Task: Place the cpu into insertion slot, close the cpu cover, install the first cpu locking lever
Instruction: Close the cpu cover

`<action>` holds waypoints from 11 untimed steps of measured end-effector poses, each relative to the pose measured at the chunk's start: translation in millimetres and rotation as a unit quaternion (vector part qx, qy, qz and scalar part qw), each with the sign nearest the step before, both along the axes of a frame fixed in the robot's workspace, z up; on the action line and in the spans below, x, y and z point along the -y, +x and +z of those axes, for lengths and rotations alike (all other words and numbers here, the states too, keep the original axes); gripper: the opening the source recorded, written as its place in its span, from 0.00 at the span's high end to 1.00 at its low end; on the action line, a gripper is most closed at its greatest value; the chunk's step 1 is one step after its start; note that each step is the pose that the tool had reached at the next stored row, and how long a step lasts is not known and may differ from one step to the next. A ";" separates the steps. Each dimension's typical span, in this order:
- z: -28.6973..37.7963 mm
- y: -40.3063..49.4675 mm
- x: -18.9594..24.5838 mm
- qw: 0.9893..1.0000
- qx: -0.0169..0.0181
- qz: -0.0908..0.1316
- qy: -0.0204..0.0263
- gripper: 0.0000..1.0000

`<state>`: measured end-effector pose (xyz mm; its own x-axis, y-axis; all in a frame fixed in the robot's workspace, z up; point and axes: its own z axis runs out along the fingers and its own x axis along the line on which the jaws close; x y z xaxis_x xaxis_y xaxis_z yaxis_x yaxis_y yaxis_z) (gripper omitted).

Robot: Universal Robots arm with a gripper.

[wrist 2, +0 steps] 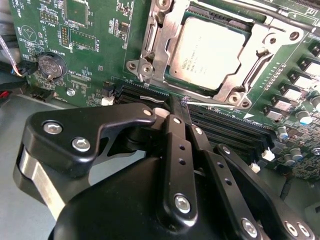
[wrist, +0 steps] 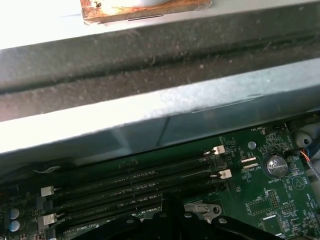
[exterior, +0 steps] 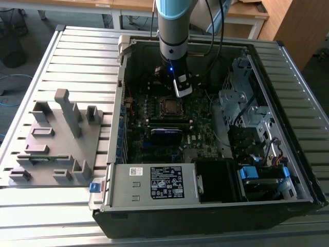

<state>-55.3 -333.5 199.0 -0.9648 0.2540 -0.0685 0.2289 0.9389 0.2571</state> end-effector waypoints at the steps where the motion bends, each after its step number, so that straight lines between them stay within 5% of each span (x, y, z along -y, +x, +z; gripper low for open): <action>1: 0.0 0.0 0.0 1.000 0.000 0.000 0.000 0.90; 11: -0.9 0.0 -1.8 1.000 0.000 -0.025 0.000 0.90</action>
